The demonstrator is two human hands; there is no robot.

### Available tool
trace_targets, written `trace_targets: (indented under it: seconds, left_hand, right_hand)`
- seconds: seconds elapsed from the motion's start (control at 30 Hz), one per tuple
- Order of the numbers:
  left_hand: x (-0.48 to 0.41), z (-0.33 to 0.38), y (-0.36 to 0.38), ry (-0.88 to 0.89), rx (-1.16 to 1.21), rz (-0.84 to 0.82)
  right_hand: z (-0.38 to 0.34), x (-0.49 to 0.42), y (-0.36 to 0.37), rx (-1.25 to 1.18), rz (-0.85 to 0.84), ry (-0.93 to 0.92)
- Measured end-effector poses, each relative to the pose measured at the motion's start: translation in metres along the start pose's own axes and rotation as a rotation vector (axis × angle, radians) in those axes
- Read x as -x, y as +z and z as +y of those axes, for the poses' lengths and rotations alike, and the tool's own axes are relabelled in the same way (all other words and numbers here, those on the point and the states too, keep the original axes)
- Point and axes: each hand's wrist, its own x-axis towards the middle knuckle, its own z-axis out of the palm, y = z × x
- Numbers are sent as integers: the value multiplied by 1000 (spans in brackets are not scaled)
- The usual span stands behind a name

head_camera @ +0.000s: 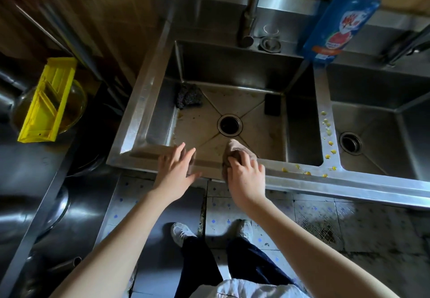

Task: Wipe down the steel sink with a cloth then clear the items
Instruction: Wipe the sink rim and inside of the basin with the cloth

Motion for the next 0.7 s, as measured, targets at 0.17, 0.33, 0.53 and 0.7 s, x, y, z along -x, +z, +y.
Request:
trace_targets:
  seconds: [0.17, 0.33, 0.53, 0.7]
  left_hand:
    - [3, -7, -4, -53, -12, 57]
    - [1, -7, -5, -89, 12, 44]
    - [-2, 0, 1, -95, -2, 9]
    - [-3, 3, 5, -93, 12, -9]
  right_hand:
    - [-21, -9, -1, 22, -55, -104]
    - [-7, -8, -7, 53, -83, -83]
    - [52, 3, -16, 94, -65, 31]
    - [82, 10, -18, 97, -50, 68]
